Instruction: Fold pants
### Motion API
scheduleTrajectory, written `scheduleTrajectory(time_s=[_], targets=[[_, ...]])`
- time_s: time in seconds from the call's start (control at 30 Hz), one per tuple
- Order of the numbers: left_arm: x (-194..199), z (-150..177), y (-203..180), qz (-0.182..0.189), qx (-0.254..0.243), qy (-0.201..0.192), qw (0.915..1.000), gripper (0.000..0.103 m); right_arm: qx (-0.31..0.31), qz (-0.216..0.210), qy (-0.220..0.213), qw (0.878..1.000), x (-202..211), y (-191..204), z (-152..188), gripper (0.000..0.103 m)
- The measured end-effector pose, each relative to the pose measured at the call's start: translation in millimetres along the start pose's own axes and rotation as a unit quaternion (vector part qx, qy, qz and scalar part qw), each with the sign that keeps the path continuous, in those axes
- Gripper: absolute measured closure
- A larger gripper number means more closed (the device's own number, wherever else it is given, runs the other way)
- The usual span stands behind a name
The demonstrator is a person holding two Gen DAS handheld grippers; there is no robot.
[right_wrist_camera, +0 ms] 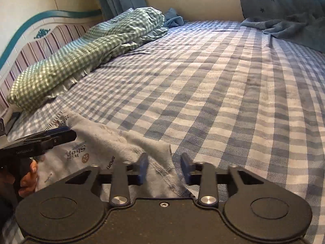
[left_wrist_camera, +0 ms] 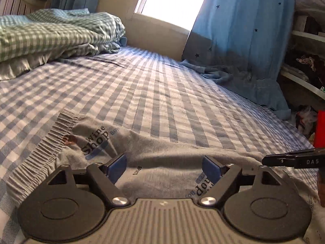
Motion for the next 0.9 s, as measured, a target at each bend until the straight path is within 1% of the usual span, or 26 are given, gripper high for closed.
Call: scheduleTrajectory(time_s=[0.03, 0.07, 0.1, 0.13, 0.3, 0.37, 0.43, 0.5, 0.57, 0.6, 0.7, 0.73, 0.8, 0.83, 0.87, 0.9], targets=[[2.3, -2.0, 3.4, 0.013, 0.011, -0.014, 0.9998, 0.015, 0.02, 0.009, -0.005, 1.0, 2.6, 8.2, 3.3, 0.097], [2.9, -1.2, 6.5, 0.023, 0.02, -0.017, 0.9994, 0.011, 0.043, 0.013, -0.009, 0.999, 4.9, 17.1, 8.4, 0.098], [-0.2, -0.6, 9.3, 0.027, 0.027, -0.006, 0.9993, 0.012, 0.062, 0.017, -0.013, 0.998, 7.5, 27.2, 15.2, 0.1], [-1.9, -0.2, 10.4, 0.024, 0.028, 0.0, 0.9993, 0.012, 0.082, 0.025, -0.016, 0.996, 8.4, 38.2, 24.2, 0.1], [-1.3, 0.4, 5.6, 0.01, 0.009, -0.001, 0.9999, 0.013, 0.143, 0.048, -0.023, 0.988, 7.8, 80.6, 62.5, 0.1], [-1.1, -0.6, 5.9, 0.012, 0.012, 0.0, 0.9999, 0.013, 0.146, 0.052, -0.023, 0.988, 4.0, 85.2, 68.7, 0.098], [-1.1, -0.7, 6.6, 0.013, 0.015, 0.001, 0.9998, 0.013, 0.11, 0.041, -0.033, 0.993, 5.1, 76.5, 64.1, 0.093], [-0.9, -0.6, 5.8, 0.012, 0.012, 0.001, 0.9999, 0.013, 0.04, 0.011, -0.048, 0.998, 10.5, 57.7, 53.2, 0.081], [-0.4, -1.0, 4.8, 0.01, 0.009, 0.0, 0.9999, 0.013, -0.015, -0.01, -0.058, 0.998, 12.6, 41.1, 44.3, 0.074], [0.8, -1.3, 4.3, 0.011, 0.008, -0.002, 0.9999, 0.013, -0.039, -0.023, -0.056, 0.997, 11.1, 33.5, 41.1, 0.071], [13.1, -2.5, 2.5, 0.024, 0.0, -0.024, 0.9994, 0.013, -0.124, -0.065, -0.055, 0.989, 5.5, 11.4, 35.7, 0.069], [20.1, -2.3, -0.1, 0.034, -0.012, -0.038, 0.9986, 0.013, -0.149, -0.08, -0.057, 0.984, 3.7, 5.5, 33.9, 0.068], [33.6, -0.2, -9.5, 0.053, -0.051, -0.068, 0.995, 0.013, -0.197, -0.109, -0.06, 0.973, -1.6, -5.4, 27.9, 0.068], [38.1, 1.6, -15.3, 0.061, -0.074, -0.079, 0.9923, 0.013, -0.222, -0.121, -0.059, 0.966, -5.8, -11.0, 23.9, 0.069], [41.1, 4.8, -23.0, 0.069, -0.1, -0.086, 0.9888, 0.013, -0.239, -0.121, -0.056, 0.962, -9.5, -14.7, 19.6, 0.075], [41.1, 7.7, -29.0, 0.072, -0.119, -0.085, 0.9866, 0.013, -0.238, -0.114, -0.052, 0.963, -12.3, -15.6, 14.7, 0.099]])
Point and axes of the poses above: each gripper's, at about its wrist camera, not at the fingertips, and x roughly against the way its jaws point, y to its left, z to its underside, the point moved 3 cm from there along -x, roughly the way its jaws point, and after that the axes turned 9 degrees about -z, right-handed, at the moved point
